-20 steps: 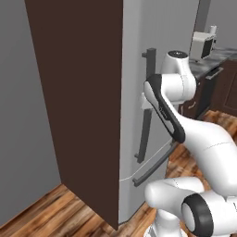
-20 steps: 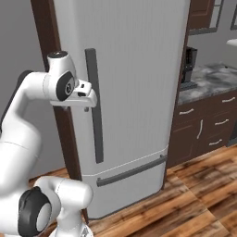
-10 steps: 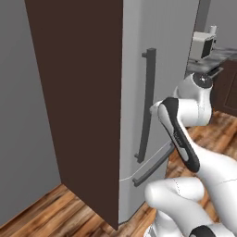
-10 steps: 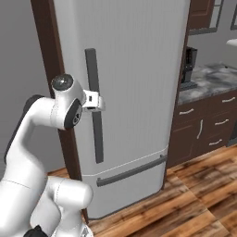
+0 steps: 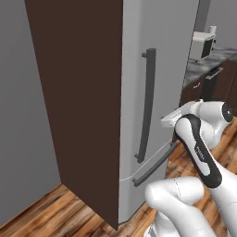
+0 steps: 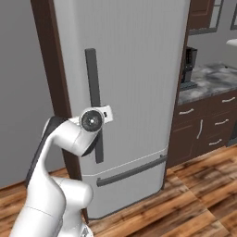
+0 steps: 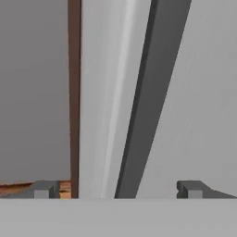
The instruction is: Gather the lemon and cucumber from the fridge and place them on a tray on the dining counter. Then gather the fish and steak from the fridge and place them on the other tray.
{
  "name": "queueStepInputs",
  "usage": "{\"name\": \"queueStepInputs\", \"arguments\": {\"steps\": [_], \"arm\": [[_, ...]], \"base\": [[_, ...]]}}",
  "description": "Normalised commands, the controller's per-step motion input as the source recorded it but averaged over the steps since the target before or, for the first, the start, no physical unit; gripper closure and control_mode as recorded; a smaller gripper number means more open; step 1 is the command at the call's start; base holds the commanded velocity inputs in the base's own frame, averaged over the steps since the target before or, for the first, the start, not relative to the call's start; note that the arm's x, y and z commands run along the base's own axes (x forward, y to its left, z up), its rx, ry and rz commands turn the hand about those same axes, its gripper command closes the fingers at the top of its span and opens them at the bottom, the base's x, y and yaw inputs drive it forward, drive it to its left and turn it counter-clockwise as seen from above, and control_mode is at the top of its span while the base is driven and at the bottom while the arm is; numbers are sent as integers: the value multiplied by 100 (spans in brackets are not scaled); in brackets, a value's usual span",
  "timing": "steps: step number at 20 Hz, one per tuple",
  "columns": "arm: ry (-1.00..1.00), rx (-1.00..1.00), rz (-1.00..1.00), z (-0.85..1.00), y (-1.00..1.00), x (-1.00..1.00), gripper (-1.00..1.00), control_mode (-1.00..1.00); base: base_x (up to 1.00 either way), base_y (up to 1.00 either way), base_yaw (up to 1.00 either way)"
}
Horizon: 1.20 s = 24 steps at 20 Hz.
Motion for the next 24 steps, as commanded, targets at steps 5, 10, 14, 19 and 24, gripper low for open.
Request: {"name": "queueStepInputs", "arguments": {"steps": [5,10,14,19,24], "arm": [[-21,0,18,-1,0,-15,-100,-100],[-12,0,11,4,5,5,-100,-100],[-3,0,5,1,8,35,-100,-100],[0,0,3,1,2,46,-100,-100],[0,1,0,0,0,30,-100,-100]], "base": [[0,0,0],[0,0,0],[0,0,0],[0,0,0],[0,0,0]]}}
